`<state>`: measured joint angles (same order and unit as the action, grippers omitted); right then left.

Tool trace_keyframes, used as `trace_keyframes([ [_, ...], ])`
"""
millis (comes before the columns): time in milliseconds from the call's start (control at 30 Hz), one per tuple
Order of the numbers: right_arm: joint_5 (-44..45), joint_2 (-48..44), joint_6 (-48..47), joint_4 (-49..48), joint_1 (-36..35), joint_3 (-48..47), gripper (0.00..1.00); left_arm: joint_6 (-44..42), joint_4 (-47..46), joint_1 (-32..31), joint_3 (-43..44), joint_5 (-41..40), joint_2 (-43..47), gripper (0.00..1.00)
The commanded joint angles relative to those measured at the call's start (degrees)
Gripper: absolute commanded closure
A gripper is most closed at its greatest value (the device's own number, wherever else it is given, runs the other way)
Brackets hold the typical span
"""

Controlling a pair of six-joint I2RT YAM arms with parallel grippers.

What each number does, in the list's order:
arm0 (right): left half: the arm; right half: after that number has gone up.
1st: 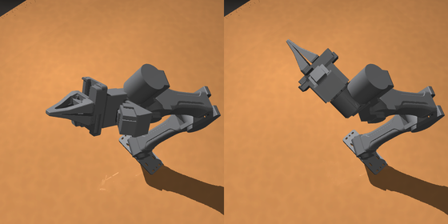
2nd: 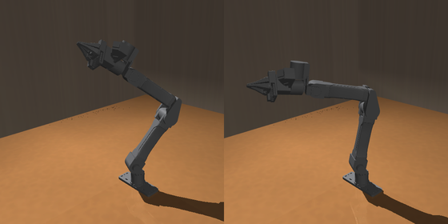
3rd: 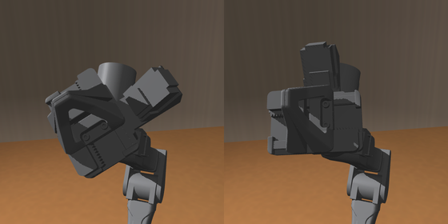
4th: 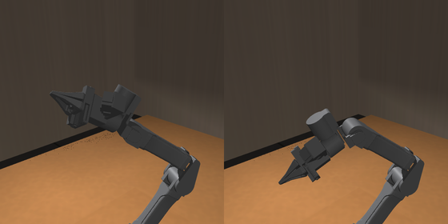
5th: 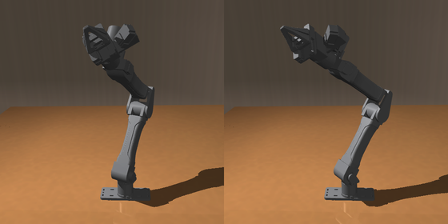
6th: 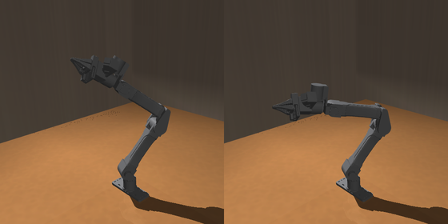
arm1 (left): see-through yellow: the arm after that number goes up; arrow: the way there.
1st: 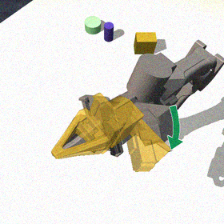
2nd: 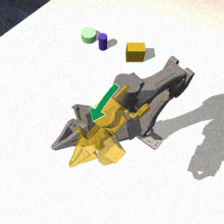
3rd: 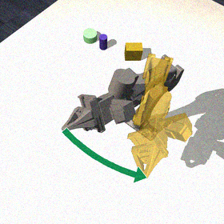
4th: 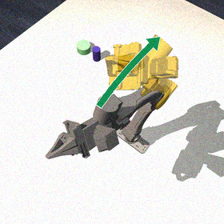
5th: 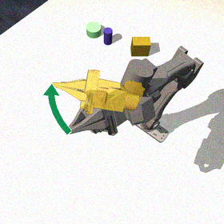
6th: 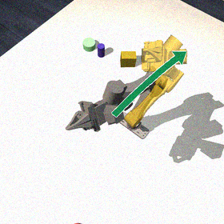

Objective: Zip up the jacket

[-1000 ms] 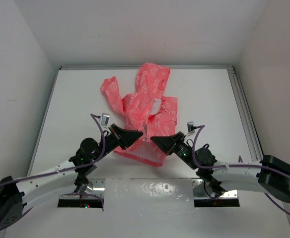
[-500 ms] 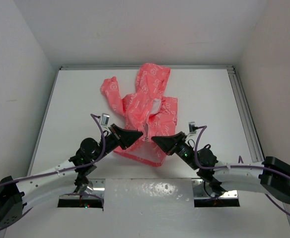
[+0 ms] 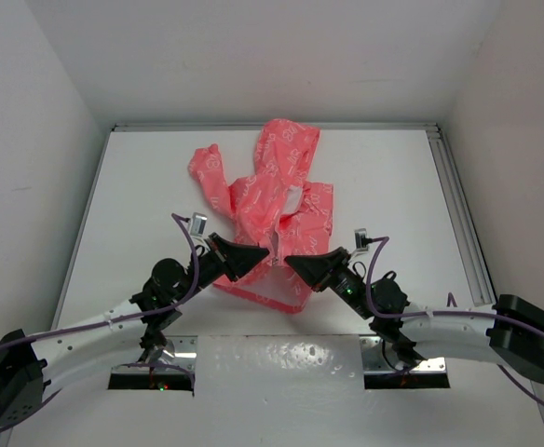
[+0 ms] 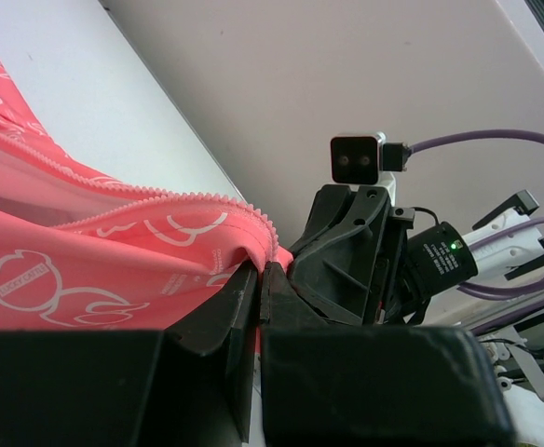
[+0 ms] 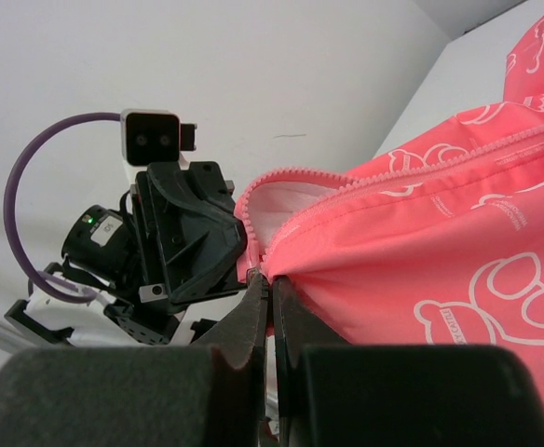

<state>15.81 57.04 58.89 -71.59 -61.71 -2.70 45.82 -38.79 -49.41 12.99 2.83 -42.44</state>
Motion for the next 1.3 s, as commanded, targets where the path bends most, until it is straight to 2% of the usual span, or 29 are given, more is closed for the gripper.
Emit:
trace_keyframes([
  [0, -1.0, -0.6, -0.9, -8.5, -0.3, -1.0, 1.00, 0.8, -3.8, 0.6, -0.1, 1.8, 0.0, 1.00],
  [600, -3.7, -1.7, -4.0, -6.3, -0.3, -3.5, 1.00, 5.9, -0.4, 0.6, 1.4, 7.9, -0.7, 1.00],
  [1267, -3.6, 0.4, -4.8, -5.0, -0.3, -5.8, 1.00, 7.7, 2.3, 0.6, 1.6, 10.5, 3.4, 1.00],
])
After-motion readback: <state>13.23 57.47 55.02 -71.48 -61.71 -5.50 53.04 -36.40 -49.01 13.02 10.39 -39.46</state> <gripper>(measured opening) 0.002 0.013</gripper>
